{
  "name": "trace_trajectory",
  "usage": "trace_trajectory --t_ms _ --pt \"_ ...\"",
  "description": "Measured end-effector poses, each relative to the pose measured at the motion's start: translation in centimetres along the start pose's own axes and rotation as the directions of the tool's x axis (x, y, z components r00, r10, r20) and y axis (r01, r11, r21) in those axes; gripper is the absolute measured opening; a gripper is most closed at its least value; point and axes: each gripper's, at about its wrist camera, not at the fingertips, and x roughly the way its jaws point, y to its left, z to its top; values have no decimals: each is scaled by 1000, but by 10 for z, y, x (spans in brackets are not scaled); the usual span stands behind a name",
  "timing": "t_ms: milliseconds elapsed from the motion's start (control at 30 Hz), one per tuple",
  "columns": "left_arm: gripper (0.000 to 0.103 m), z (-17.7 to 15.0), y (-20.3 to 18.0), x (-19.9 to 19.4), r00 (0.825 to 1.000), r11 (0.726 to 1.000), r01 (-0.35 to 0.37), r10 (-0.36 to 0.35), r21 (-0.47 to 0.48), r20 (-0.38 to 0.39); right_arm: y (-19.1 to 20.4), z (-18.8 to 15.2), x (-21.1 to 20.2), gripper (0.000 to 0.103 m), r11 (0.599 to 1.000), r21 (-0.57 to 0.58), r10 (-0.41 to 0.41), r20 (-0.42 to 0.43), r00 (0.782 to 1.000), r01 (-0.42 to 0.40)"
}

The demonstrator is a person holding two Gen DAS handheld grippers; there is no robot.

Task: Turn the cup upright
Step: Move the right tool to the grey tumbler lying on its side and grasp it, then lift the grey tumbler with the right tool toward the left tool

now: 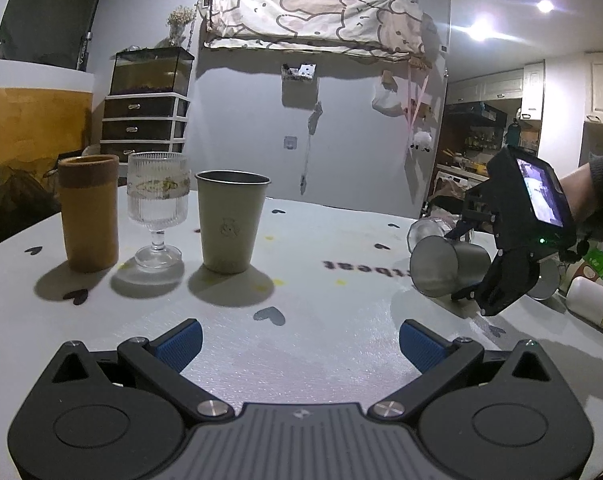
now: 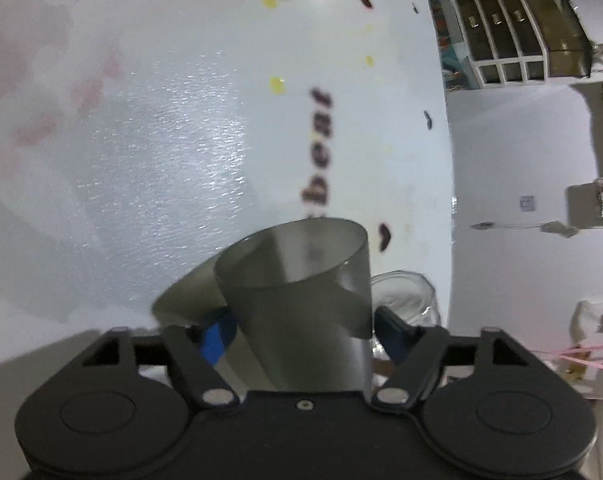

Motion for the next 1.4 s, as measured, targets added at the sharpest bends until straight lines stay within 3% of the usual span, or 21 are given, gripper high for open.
trace_trajectory --t_ms 133,400,467,533,633,700,767,800,900,933,1067,1100,1233,1333,1400 --pt "103 -1 0 -1 1000 1000 21 -21 -5 0 -3 -4 -14 73 994 100 39 42 998 -43" --pt "103 -7 -7 -17 996 996 87 -87 -5 11 19 -8 -71 73 919 342 161 127 979 -195" --pt "103 -8 -8 -22 995 995 98 -98 -6 21 24 -10 -83 73 881 417 183 129 975 -221" --pt "103 -9 -9 -28 994 994 106 -106 -8 28 26 -12 -92 73 814 527 215 121 969 -246" --pt "103 -11 -12 -32 993 993 119 -119 -7 28 25 -20 -102 73 642 718 287 100 953 -268" --pt "103 -11 -14 -31 991 992 129 -129 -7 23 23 -29 -109 73 484 822 349 135 927 -302" --pt "103 -11 -16 -31 991 991 134 -134 -6 20 25 -40 -114 73 313 878 400 223 889 -361" --pt "103 -11 -17 -31 991 991 135 -135 -6 19 28 -43 -116 73 252 892 410 253 876 -376" --pt "103 -12 -16 -31 990 990 138 -138 -9 13 38 -52 -116 73 6 913 411 370 833 -408" --pt "103 -13 -16 -32 990 990 142 -142 -12 10 42 -58 -114 73 -100 903 408 420 811 -417" --pt "103 -13 -11 -30 988 988 152 -152 -42 -5 63 -68 -105 73 -422 794 352 588 728 -437" --pt "103 -12 -8 -29 989 988 147 -148 -54 -8 68 -68 -104 73 -456 771 328 611 721 -445" --pt "103 -6 4 -24 989 984 134 -140 -121 -44 78 -63 -103 75 -477 738 283 642 712 -476" --pt "102 1 15 -18 978 962 171 -193 -214 -83 79 -59 -108 83 -450 732 255 655 712 -512" --pt "100 4 21 -11 959 929 218 -260 -298 -110 83 -64 -111 85 -446 715 234 673 701 -538"
